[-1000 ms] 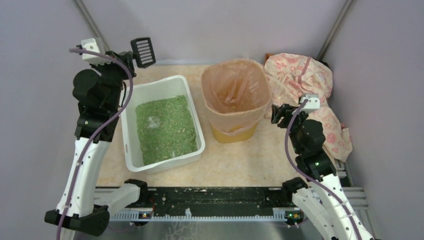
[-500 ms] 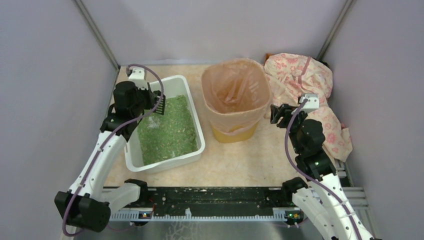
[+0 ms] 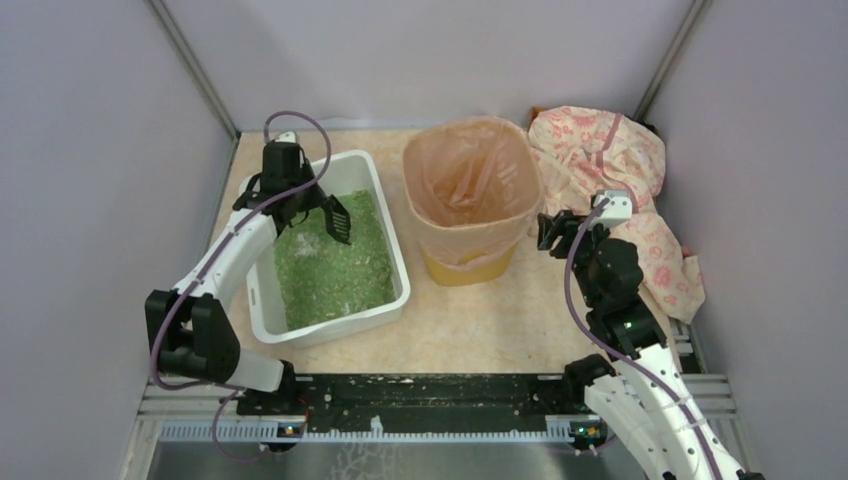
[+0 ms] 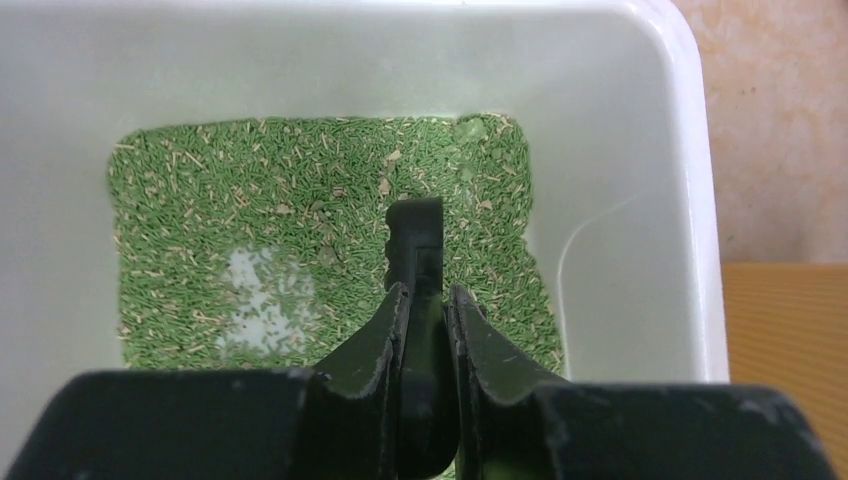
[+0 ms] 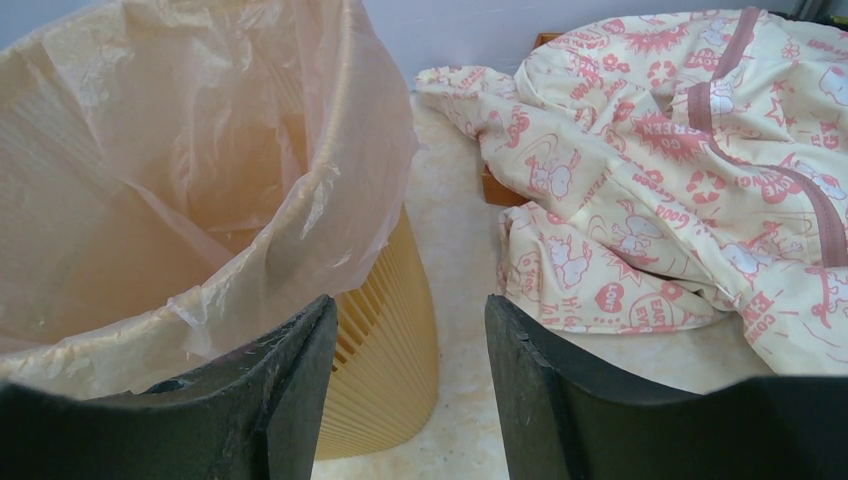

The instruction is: Clean the litter box

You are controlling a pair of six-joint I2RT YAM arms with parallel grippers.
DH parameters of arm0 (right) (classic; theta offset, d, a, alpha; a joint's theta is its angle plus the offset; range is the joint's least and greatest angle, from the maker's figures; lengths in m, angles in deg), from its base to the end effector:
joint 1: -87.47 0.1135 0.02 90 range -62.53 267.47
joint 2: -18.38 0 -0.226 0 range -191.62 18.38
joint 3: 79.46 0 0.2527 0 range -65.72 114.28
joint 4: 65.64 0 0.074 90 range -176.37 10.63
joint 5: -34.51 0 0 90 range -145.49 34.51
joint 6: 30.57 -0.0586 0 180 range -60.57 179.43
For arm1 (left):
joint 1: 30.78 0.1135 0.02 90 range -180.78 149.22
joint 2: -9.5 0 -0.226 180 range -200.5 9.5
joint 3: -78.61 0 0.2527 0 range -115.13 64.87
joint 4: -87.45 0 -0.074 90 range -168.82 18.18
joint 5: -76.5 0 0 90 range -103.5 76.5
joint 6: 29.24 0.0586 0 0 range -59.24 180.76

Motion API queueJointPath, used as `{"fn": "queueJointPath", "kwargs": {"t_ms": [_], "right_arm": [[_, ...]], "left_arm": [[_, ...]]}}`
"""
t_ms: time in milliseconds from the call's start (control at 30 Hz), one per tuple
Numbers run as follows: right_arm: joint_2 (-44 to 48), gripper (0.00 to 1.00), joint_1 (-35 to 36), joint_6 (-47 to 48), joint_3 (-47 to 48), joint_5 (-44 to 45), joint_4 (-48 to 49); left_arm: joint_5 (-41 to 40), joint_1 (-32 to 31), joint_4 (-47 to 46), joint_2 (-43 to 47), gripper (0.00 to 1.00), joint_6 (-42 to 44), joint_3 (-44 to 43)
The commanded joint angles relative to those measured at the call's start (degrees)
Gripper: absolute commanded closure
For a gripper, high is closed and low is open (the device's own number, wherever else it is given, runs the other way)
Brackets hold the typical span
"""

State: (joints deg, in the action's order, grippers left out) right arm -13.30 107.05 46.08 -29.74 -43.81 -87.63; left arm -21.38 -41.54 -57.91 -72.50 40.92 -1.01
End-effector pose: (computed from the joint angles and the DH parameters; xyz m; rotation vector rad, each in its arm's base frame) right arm 0.1915 0.0555 0.3014 0.0671 1.6439 0.2726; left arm 0.3419 -0.0568 0.2473 -0.2508 2.1993 -0.1440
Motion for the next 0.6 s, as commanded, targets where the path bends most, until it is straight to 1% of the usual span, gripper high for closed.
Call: {"fn": "queueJointPath", "kwargs": {"t_ms": [0,133,233,300,367,467,567], "right_arm": [[0.38,0.43,-0.22,-0.32,0.44,0.35,2.8],[0.56,0.43,-0.24,-0.19,0.07,0.61,2.9],[0.48,0.43,-0.22,-0.24,-0.11,0.71,3.21],[0.31,0.43,-0.17,-0.24,-0.12,0.71,3.24],[0.21,0.43,-0.23,-0.28,-0.13,0.7,3.28],[0.22,0.43,-0.23,-0.23,-0.13,0.74,3.29],[0.14,0.43,-0.18,-0.27,-0.2,0.87,3.32]], "left_arm": [[-0.08,1.33,-4.01,-0.38,1.0,-10.12,0.21],[-0.41,3.76,-5.28,0.03,1.0,-12.73,1.33],[-0.17,5.75,-5.44,0.42,1.0,-13.15,1.49],[1.73,7.81,-5.98,0.14,1.0,-12.81,1.47],[5.34,10.24,-6.33,-0.92,1.0,-12.73,1.51],[14.42,15.82,-8.91,-3.86,1.0,-13.13,1.94],[21.16,18.47,-10.89,-7.63,1.0,-13.9,0.7]]}}
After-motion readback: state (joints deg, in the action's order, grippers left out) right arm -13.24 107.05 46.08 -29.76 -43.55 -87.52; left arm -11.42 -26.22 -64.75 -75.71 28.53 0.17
